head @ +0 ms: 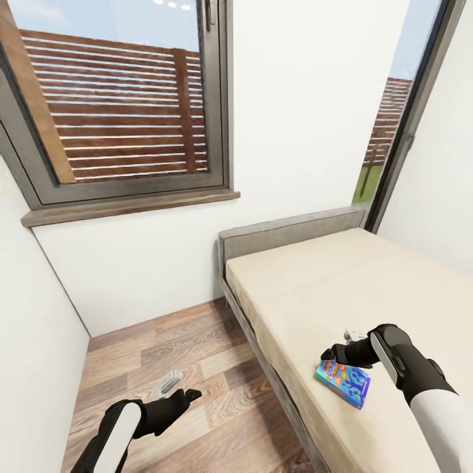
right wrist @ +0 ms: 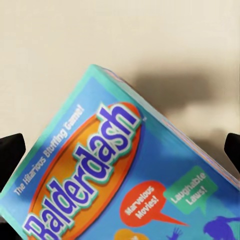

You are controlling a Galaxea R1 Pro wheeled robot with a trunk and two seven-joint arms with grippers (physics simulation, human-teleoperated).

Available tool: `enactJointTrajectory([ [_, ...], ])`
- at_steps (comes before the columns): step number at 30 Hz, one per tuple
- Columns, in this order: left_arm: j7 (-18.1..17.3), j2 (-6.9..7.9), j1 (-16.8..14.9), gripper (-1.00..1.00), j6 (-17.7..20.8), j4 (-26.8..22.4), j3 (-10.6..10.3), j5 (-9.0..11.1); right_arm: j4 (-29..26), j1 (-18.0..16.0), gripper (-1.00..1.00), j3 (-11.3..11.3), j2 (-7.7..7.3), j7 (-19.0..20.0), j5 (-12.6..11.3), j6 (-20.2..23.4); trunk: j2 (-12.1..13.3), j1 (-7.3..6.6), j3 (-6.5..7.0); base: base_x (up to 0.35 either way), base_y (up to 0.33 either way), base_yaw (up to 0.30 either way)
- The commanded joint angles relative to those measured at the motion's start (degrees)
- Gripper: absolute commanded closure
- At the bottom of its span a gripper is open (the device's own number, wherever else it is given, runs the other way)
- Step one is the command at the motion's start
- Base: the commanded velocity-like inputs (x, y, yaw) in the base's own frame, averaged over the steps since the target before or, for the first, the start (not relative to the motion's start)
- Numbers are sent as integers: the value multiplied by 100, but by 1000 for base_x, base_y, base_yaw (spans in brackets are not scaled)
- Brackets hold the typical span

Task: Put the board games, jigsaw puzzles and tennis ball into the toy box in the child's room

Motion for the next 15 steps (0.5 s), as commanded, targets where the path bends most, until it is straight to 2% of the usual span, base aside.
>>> enactJointTrajectory([
  [1, 52, -6, -2, -100, 30, -7, 16, 61, -3, -2, -100, -7, -1, -22, -34, 30, -3, -1, -6, -18, -5, 0],
  [9, 52, -5, -2, -100, 27, -4, 21, 57, -3, -2, -100, -9, -1, -22, -31, 30, -3, -1, -6, -10, -3, 13],
  [15, 52, -5, -2, -100, 23, -1, 23, 54, -3, -2, -100, -8, 4, -22, -28, 30, -3, -1, -6, -3, -1, 144],
])
